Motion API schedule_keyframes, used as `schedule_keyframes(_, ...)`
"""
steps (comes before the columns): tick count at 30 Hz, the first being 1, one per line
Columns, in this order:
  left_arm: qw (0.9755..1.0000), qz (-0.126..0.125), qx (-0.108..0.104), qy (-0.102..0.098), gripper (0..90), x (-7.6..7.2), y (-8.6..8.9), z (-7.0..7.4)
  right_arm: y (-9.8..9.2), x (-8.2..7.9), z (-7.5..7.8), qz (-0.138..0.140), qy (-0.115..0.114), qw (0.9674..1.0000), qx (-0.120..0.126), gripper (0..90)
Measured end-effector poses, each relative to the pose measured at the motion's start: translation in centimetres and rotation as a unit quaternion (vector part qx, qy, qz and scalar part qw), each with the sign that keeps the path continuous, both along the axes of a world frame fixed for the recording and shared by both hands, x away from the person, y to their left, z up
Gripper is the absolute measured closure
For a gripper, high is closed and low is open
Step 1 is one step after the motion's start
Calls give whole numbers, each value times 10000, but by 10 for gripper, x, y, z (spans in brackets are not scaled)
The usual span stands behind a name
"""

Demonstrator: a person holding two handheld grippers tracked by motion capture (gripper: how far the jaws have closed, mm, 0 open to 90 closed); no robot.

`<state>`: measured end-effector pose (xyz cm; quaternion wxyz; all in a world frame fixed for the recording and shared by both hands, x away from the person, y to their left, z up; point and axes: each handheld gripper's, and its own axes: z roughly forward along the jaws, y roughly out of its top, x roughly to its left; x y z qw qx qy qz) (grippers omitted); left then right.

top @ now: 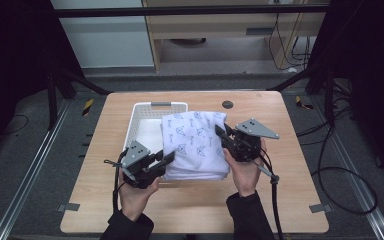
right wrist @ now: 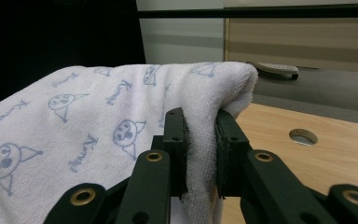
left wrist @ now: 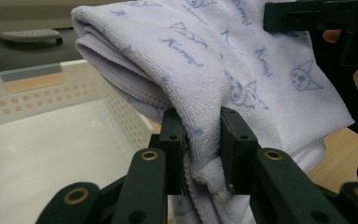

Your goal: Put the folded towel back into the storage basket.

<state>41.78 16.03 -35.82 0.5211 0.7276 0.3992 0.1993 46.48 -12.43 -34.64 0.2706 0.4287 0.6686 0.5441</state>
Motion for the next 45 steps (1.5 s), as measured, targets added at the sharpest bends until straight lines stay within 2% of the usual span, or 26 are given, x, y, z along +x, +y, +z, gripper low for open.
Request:
schedule_keyframes(8,9998,204,-24,-52,723,3,14,3,20,8,8,31,-97,9999,-98,773)
schedule_keyframes(13,9994,323,-26,-95,723,4,23,6,30,13,9,54,-121,9999,-67,772)
schedule_keyframes(23,9977,651,-49,-187,723,9,45,12,59,24,18,104,-216,9996,-138,772)
schedule_keyframes(25,9975,681,-67,-178,724,10,47,13,61,25,19,115,-223,9996,-139,772)
schedule_keyframes(26,9968,768,-129,-162,724,13,57,14,68,28,20,143,-241,9995,-151,772)
schedule_keyframes(45,9925,1205,-175,-39,725,26,87,10,111,47,17,264,-273,9991,-201,771)
